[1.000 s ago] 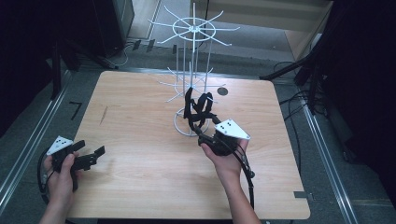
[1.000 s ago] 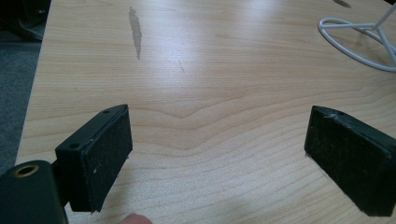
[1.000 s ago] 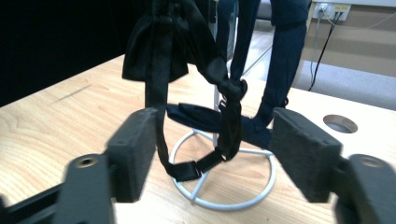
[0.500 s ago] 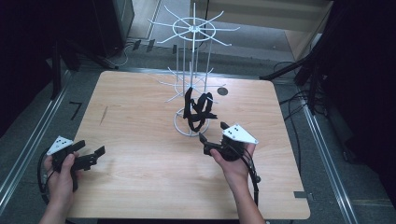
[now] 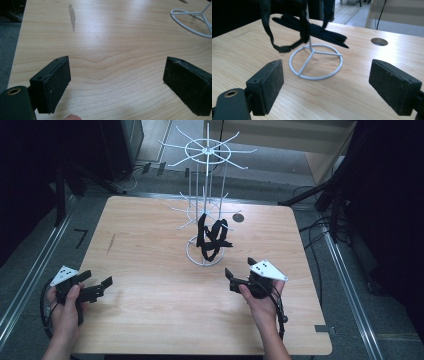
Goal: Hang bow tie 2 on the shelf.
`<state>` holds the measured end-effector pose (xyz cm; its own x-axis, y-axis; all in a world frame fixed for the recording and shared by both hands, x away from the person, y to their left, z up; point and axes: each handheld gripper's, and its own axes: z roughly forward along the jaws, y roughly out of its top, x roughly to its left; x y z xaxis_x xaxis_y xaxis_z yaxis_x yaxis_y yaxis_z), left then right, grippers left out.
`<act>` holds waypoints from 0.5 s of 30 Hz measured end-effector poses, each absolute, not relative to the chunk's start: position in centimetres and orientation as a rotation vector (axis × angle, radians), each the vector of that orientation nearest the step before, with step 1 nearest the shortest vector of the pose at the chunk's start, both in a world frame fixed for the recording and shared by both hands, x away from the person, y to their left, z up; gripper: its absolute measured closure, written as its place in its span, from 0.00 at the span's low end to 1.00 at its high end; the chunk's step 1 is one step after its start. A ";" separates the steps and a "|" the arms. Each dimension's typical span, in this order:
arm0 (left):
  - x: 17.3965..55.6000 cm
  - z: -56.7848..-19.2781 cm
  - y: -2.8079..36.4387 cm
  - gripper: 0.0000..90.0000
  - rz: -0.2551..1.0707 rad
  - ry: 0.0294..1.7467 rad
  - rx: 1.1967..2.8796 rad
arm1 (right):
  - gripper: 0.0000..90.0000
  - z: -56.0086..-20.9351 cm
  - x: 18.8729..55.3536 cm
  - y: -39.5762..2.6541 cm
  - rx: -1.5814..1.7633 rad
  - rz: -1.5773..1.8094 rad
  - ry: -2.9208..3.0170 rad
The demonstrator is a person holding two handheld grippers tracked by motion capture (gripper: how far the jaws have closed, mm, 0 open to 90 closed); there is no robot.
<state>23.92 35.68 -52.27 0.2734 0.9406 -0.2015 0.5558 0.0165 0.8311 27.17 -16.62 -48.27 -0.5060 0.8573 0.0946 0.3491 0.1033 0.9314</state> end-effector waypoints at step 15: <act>23.9 -52.3 35.7 0.09 0.548 1.395 1.657 | 0.15 -50.2 26.5 -20.2 1.253 1.341 1.893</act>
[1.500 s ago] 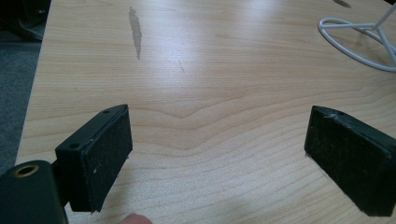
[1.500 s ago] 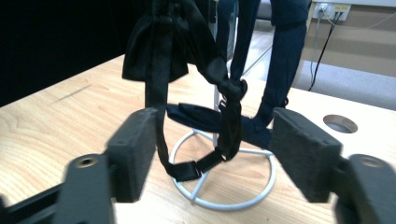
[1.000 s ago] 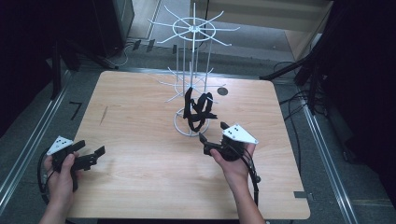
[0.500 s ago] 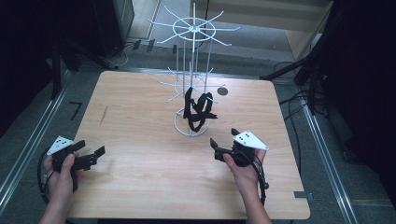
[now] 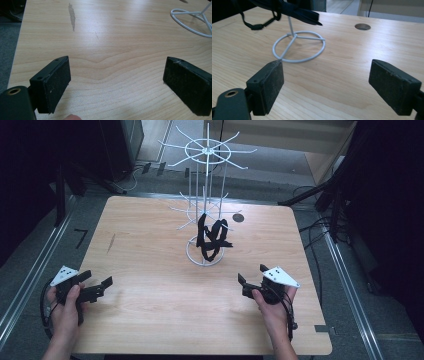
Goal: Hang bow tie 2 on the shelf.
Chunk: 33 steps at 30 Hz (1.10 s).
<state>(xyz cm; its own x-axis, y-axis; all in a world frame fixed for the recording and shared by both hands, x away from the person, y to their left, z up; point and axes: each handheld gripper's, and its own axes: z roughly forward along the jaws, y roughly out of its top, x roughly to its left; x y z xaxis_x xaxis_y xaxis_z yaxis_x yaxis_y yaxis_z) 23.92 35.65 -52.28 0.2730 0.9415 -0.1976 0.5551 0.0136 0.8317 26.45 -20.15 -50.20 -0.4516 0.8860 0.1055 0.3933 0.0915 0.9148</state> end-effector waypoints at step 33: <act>23.9 -52.3 35.6 0.09 0.552 1.394 1.658 | 0.15 -52.3 24.1 -27.8 1.381 1.281 1.818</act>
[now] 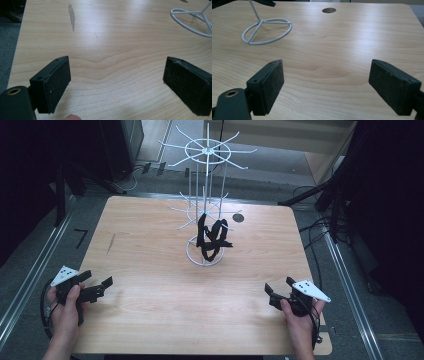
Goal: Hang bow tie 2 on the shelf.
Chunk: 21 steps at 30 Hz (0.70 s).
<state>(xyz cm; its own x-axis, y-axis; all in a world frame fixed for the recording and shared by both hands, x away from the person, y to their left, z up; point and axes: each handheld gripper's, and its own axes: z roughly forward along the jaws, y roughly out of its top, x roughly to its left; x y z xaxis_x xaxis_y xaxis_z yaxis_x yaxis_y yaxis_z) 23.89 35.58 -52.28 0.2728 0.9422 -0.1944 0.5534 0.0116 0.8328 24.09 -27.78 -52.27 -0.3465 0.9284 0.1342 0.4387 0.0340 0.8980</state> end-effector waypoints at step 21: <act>23.9 -52.3 35.5 0.09 0.551 1.392 1.662 | 0.15 -53.2 21.9 -33.0 1.479 1.243 1.740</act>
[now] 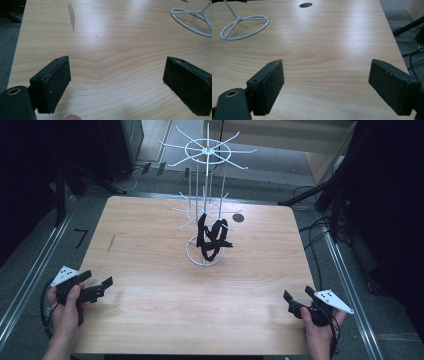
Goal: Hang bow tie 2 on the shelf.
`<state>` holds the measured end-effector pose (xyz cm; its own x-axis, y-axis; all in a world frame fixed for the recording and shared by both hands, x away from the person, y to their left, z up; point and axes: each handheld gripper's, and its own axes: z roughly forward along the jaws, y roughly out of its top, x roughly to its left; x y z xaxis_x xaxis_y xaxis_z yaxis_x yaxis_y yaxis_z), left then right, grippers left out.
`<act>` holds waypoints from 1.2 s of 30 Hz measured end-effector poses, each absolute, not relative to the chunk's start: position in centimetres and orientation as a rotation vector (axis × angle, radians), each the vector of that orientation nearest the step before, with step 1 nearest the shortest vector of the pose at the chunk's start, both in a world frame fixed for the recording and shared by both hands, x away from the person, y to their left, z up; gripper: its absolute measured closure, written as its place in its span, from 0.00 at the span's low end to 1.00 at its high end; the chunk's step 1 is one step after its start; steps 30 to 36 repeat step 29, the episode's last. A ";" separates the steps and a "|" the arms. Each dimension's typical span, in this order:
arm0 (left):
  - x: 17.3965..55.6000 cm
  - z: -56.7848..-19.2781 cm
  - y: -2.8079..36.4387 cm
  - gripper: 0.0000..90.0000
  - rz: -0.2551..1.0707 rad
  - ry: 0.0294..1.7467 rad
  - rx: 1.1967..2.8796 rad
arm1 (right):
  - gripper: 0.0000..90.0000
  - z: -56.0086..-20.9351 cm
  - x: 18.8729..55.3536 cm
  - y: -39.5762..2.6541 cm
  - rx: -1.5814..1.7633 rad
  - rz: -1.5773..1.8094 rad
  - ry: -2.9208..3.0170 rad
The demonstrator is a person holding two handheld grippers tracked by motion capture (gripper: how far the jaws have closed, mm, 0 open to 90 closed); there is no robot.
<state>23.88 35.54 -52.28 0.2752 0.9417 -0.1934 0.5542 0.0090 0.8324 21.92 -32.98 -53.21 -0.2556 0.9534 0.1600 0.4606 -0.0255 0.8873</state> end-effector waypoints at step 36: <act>23.9 -52.3 35.7 0.09 0.544 1.398 1.655 | 0.15 -54.7 19.9 -35.7 1.521 1.232 1.769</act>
